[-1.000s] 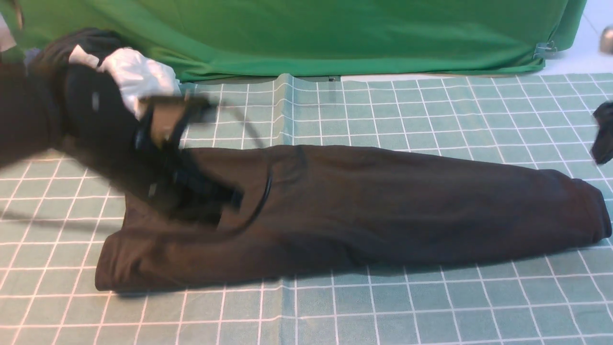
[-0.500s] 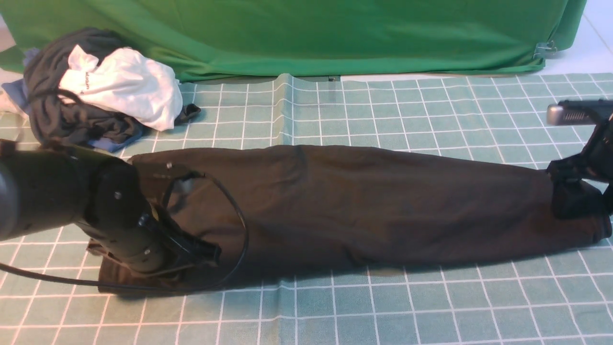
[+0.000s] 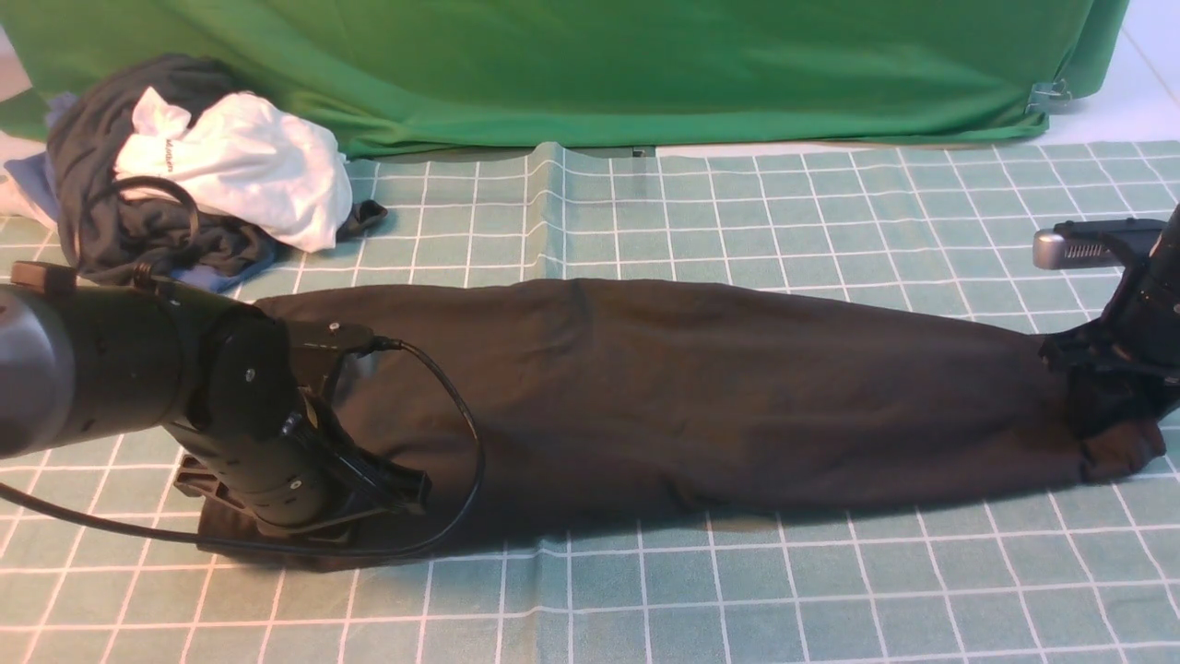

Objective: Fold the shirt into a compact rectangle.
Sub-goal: 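Pull the folded dark garment lengthwise by its ends to straighten it flat on the table, then fold the right end of the dark garment over onto its left end with the right gripper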

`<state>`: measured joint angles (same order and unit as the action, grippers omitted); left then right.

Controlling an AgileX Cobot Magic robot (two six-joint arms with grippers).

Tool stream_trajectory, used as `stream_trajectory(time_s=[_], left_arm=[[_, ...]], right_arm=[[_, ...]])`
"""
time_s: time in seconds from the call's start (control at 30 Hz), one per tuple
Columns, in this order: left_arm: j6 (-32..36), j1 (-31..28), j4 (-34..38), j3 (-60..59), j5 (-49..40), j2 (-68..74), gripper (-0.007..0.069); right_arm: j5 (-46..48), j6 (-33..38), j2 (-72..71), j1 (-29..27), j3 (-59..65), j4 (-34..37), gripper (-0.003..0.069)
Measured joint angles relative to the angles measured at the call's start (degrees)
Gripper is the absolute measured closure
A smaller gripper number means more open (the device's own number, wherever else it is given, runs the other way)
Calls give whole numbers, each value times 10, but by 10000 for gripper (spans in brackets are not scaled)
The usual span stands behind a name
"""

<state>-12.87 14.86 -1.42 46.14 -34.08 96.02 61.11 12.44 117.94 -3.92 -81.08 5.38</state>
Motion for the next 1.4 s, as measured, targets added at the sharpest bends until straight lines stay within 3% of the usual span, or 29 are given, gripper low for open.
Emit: stream_trajectory(time_s=[0.07,0.13,0.37,0.5,0.77,0.83,1.07,1.4], left_arm=[[0,0,0,0,0,0,613],[0,0,1,0,0,0,613],[0,0,2,0,2,0,613],[0,0,2,0,2,0,613],[0,0,2,10,-23,-20,613],[0,0,4,10,-31,-47,613],[0,0,18,12,-41,-137,613],[12,0,22,12,-118,-237,613]], right_arm=[[-1,0,-3,0,0,-1,566],[-1,0,-10,0,0,-13,601],[15,-21,-21,1,0,-86,608],[17,-34,-21,1,0,-98,546],[72,-84,-38,0,-3,-120,81],[79,-88,-53,0,-5,-114,7],[48,-60,-73,0,-10,-54,3],[4,-60,-11,0,-10,-54,43]])
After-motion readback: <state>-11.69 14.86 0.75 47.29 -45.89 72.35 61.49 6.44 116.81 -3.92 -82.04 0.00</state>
